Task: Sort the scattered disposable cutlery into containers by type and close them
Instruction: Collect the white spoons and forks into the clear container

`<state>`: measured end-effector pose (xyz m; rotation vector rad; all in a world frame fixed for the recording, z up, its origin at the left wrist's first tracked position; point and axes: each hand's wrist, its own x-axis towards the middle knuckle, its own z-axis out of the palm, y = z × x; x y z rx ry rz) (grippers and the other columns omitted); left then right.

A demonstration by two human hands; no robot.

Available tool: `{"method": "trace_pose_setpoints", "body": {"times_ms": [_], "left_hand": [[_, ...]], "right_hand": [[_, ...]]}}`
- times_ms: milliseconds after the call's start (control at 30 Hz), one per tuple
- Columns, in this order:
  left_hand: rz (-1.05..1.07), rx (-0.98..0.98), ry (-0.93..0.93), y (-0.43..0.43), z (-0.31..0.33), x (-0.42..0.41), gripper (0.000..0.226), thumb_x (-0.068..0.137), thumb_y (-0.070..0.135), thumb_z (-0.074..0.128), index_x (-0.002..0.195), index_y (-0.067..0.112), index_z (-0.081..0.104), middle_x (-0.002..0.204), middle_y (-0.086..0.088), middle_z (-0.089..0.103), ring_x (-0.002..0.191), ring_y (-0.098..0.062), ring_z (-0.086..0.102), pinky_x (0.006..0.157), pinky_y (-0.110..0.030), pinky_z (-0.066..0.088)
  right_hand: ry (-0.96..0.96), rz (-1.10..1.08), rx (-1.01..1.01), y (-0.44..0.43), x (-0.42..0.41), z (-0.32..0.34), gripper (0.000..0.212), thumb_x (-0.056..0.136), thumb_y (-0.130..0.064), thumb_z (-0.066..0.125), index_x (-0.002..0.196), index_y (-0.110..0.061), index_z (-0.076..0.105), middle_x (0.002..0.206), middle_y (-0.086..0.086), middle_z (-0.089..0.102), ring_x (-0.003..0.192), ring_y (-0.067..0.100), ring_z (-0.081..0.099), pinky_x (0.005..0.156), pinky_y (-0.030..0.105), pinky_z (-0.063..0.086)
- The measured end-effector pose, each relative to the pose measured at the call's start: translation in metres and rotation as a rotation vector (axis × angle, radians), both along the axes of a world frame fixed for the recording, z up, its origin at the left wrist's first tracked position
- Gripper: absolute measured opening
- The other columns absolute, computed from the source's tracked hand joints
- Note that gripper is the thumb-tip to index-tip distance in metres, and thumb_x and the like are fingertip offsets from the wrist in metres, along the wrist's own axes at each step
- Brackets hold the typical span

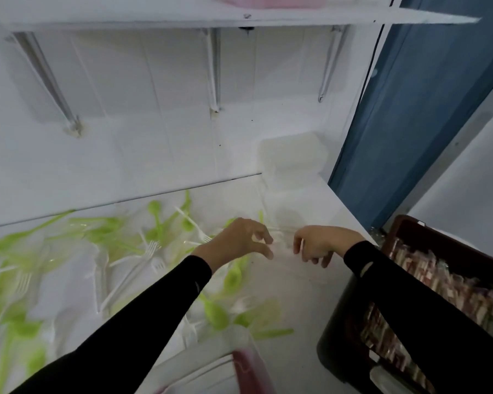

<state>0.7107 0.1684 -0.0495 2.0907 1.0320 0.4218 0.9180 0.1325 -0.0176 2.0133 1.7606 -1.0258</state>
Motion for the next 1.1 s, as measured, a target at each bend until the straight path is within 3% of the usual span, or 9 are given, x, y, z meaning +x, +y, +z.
{"method": "trace_pose_setpoints", "body": {"times_ms": [100, 167, 267, 433, 533, 667, 733, 900, 1100], "left_hand": [[0.261, -0.12, -0.337, -0.006, 0.022, -0.025, 0.04, 0.063, 0.013, 0.089, 0.077, -0.007, 0.057, 0.082, -0.01, 0.074, 0.079, -0.011, 0.07, 0.076, -0.029, 0.051], [0.415, -0.196, -0.597, -0.009, 0.035, -0.036, 0.028, 0.079, 0.003, 0.076, 0.074, -0.003, 0.049, 0.072, -0.003, 0.073, 0.07, -0.011, 0.069, 0.069, -0.024, 0.054], [0.548, -0.13, -0.707, -0.013, 0.04, -0.055, 0.021, 0.098, 0.023, 0.057, 0.083, 0.011, 0.048, 0.065, 0.004, 0.064, 0.058, -0.011, 0.056, 0.061, -0.024, 0.049], [0.556, -0.113, -0.646, -0.02, 0.025, -0.075, 0.015, 0.104, 0.017, 0.044, 0.118, 0.018, 0.047, 0.095, 0.0, 0.073, 0.067, -0.011, 0.061, 0.066, -0.024, 0.052], [0.559, -0.075, -0.529, -0.023, 0.018, -0.076, 0.014, 0.102, 0.013, 0.048, 0.114, 0.017, 0.051, 0.103, 0.003, 0.073, 0.064, -0.002, 0.057, 0.064, -0.017, 0.046], [0.415, -0.071, -0.387, -0.027, 0.017, -0.07, 0.016, 0.1, 0.029, 0.053, 0.108, 0.016, 0.059, 0.089, 0.007, 0.073, 0.06, 0.003, 0.052, 0.064, -0.012, 0.044], [0.346, -0.062, -0.344, -0.03, 0.014, -0.064, 0.014, 0.102, 0.019, 0.048, 0.106, 0.015, 0.061, 0.088, 0.007, 0.072, 0.059, 0.002, 0.051, 0.066, -0.012, 0.044], [0.28, -0.081, -0.164, -0.035, 0.0, -0.058, 0.018, 0.1, 0.013, 0.045, 0.111, 0.019, 0.06, 0.09, 0.013, 0.072, 0.07, -0.004, 0.06, 0.074, -0.019, 0.048], [0.237, -0.12, -0.013, -0.04, 0.002, -0.059, 0.021, 0.092, 0.044, 0.062, 0.104, 0.027, 0.061, 0.09, 0.012, 0.071, 0.076, 0.003, 0.059, 0.07, -0.016, 0.041]], "right_hand": [[0.097, 0.071, 0.009, -0.002, -0.029, 0.002, 0.018, 0.087, -0.011, 0.064, 0.103, -0.018, 0.058, 0.106, 0.01, 0.063, 0.08, 0.021, 0.064, 0.068, 0.034, 0.059], [0.18, 0.147, -0.041, -0.01, -0.056, 0.0, 0.035, 0.082, -0.024, 0.076, 0.109, -0.019, 0.054, 0.111, 0.015, 0.063, 0.081, 0.025, 0.065, 0.068, 0.037, 0.059], [0.178, 0.315, -0.081, -0.026, -0.096, -0.009, 0.057, 0.074, -0.037, 0.084, 0.117, -0.017, 0.051, 0.113, 0.013, 0.06, 0.077, 0.024, 0.062, 0.064, 0.037, 0.058], [0.065, 0.5, -0.002, -0.032, -0.113, -0.028, 0.044, 0.076, -0.036, 0.081, 0.11, -0.016, 0.063, 0.108, 0.007, 0.065, 0.079, 0.024, 0.063, 0.062, 0.032, 0.053], [0.101, 0.508, 0.034, -0.026, -0.104, -0.02, 0.03, 0.08, -0.032, 0.078, 0.104, -0.017, 0.068, 0.091, -0.004, 0.063, 0.083, 0.016, 0.058, 0.074, 0.03, 0.048], [0.382, 0.288, 0.041, -0.015, -0.085, -0.002, 0.007, 0.087, -0.021, 0.069, 0.093, -0.02, 0.065, 0.081, -0.008, 0.065, 0.076, 0.01, 0.058, 0.07, 0.028, 0.046], [0.423, 0.23, 0.066, -0.015, -0.079, 0.0, 0.01, 0.086, -0.025, 0.072, 0.093, -0.023, 0.065, 0.086, -0.006, 0.066, 0.077, 0.01, 0.059, 0.073, 0.028, 0.047], [0.167, 0.341, -0.005, -0.025, -0.084, -0.011, 0.049, 0.075, -0.036, 0.083, 0.118, -0.022, 0.062, 0.101, -0.006, 0.056, 0.09, 0.015, 0.055, 0.082, 0.029, 0.045], [0.061, 0.421, 0.086, -0.027, -0.092, -0.019, 0.031, 0.086, -0.026, 0.071, 0.114, -0.014, 0.066, 0.094, -0.005, 0.056, 0.09, 0.014, 0.052, 0.077, 0.024, 0.04]]}}
